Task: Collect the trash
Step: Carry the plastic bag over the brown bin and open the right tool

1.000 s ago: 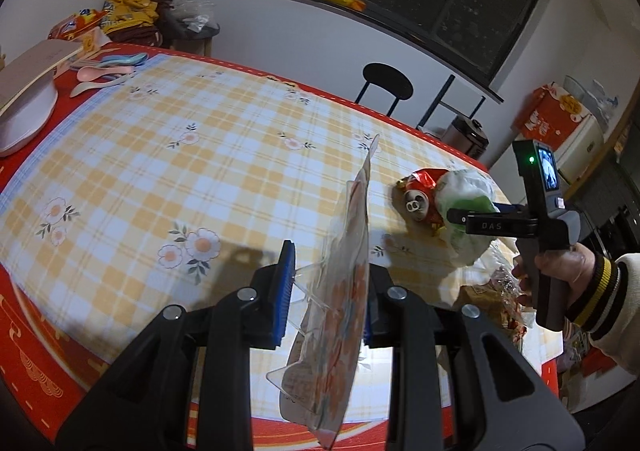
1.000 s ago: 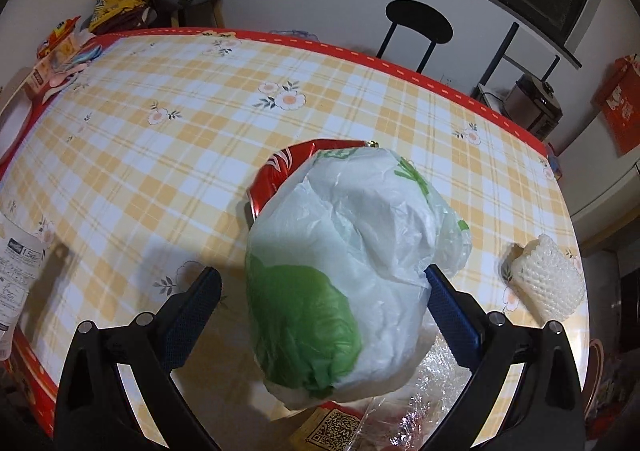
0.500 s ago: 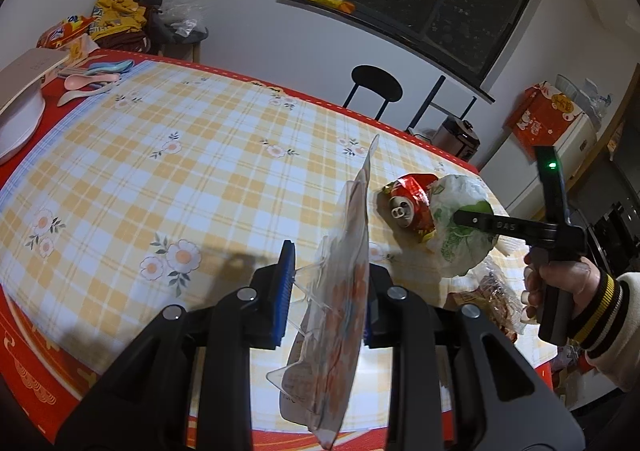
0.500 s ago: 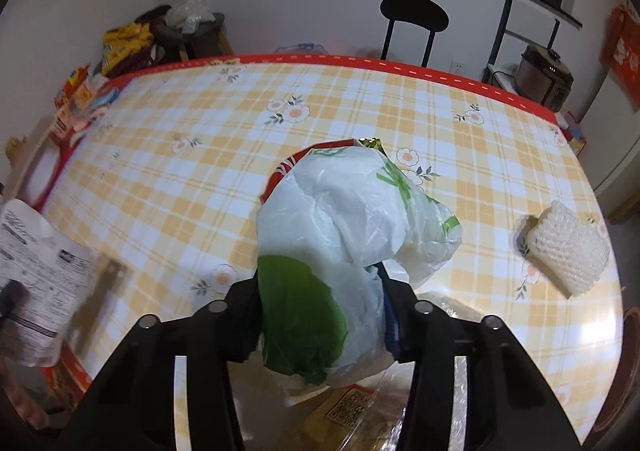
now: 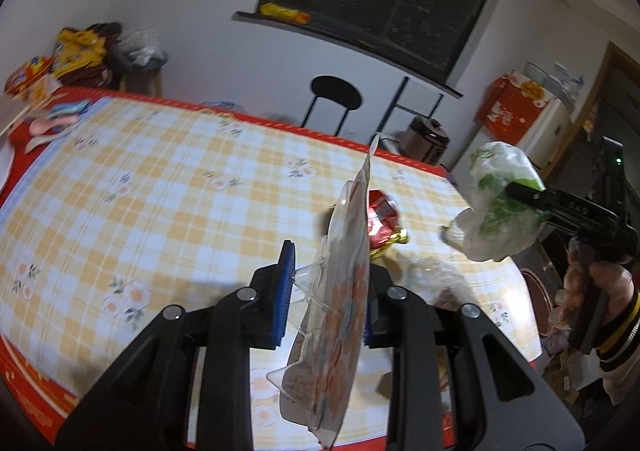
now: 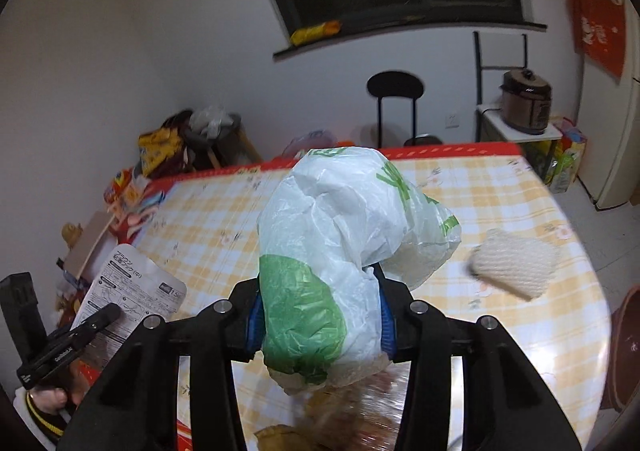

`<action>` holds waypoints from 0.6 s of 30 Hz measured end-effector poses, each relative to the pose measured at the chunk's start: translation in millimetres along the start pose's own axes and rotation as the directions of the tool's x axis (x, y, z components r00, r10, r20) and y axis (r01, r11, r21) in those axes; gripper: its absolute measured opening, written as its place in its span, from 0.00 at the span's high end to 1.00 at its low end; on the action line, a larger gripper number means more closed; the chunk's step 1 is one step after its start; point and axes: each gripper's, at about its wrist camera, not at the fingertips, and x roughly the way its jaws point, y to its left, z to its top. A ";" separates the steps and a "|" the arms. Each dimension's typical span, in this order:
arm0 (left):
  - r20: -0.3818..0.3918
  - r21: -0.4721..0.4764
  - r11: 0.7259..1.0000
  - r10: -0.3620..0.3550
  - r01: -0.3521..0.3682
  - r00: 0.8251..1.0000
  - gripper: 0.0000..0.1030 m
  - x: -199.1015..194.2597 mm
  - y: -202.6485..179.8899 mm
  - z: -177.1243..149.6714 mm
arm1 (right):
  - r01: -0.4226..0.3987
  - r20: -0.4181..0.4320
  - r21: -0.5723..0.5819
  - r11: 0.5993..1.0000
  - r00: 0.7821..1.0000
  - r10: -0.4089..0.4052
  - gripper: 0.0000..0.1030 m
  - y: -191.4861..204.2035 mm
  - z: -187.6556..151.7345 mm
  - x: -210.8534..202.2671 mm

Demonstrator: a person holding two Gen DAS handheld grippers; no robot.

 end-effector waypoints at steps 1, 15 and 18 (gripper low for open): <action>0.001 0.011 1.000 -0.010 0.010 1.000 0.72 1.3 -8.3 2.2 | 0.009 0.017 0.010 1.000 1.000 -0.009 0.57 -9.0 0.8 -10.6; -0.028 0.172 0.969 -0.176 0.178 0.984 0.72 42.3 -178.4 11.7 | 0.294 0.089 0.218 0.931 0.944 -0.319 0.57 -216.5 -39.5 -162.0; -0.041 0.191 0.960 -0.202 0.207 0.978 0.72 53.7 -221.0 5.6 | 0.353 0.055 0.255 0.900 0.924 -0.378 0.57 -268.3 -54.0 -179.7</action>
